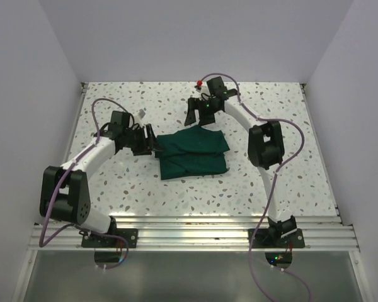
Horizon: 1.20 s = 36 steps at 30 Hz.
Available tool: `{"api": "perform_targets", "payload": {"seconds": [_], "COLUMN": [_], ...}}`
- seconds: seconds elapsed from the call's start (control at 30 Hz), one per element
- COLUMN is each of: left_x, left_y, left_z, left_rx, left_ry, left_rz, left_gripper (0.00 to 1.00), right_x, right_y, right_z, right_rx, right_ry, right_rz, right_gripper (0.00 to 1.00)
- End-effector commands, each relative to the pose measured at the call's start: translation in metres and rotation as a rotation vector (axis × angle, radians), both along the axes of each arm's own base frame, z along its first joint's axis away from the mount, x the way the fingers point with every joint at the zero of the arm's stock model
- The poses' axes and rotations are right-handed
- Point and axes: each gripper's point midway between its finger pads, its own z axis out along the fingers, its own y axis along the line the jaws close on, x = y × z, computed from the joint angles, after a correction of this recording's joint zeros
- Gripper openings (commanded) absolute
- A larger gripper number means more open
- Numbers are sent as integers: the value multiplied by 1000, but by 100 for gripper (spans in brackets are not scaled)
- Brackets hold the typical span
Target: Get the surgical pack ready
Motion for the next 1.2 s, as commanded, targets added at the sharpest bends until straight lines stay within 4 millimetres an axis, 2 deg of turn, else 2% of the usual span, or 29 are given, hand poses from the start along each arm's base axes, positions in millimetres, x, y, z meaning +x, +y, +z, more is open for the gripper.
{"api": "perform_targets", "payload": {"seconds": [0.0,0.1,0.2,0.4,0.53,0.7,0.8,0.87,0.9,1.0,1.07,1.17], "left_x": [-12,-21,-28,-32,-32,-35,-36,-37,-37,-36,-33,-26], "left_y": [8,9,9,6,6,5,6,5,5,4,7,15], "left_z": [14,17,17,15,20,25,25,25,25,28,30,33], "left_rx": [28,26,10,-9,-11,-19,-21,-26,-27,-28,-13,22], "left_ry": [-37,-36,-34,-20,-30,-40,-39,-36,-37,-41,-42,-33], "left_rz": [4,10,15,14,11,6,6,0,3,-3,7,44], "left_gripper": [64,65,65,65,65,65,65,65,65,65,65,65], "right_x": [13,9,3,-3,-7,-17,-17,-16,-15,-16,-17,-24], "right_y": [-58,-70,-66,-35,-20,13,22,27,27,25,24,18], "right_z": [-16,-26,-38,-47,-47,-27,-13,-5,-1,8,19,36], "right_rx": [-259,-312,-313,-314,-229,-24,58,97,115,129,133,132], "right_ry": [-2,-9,23,9,62,113,136,134,139,139,119,115], "right_rz": [-192,-231,-204,-125,-137,-93,-82,-75,-70,-69,-68,-63], "right_gripper": [81,78,74,71,68,64,52,40,24,7,0,0]}}
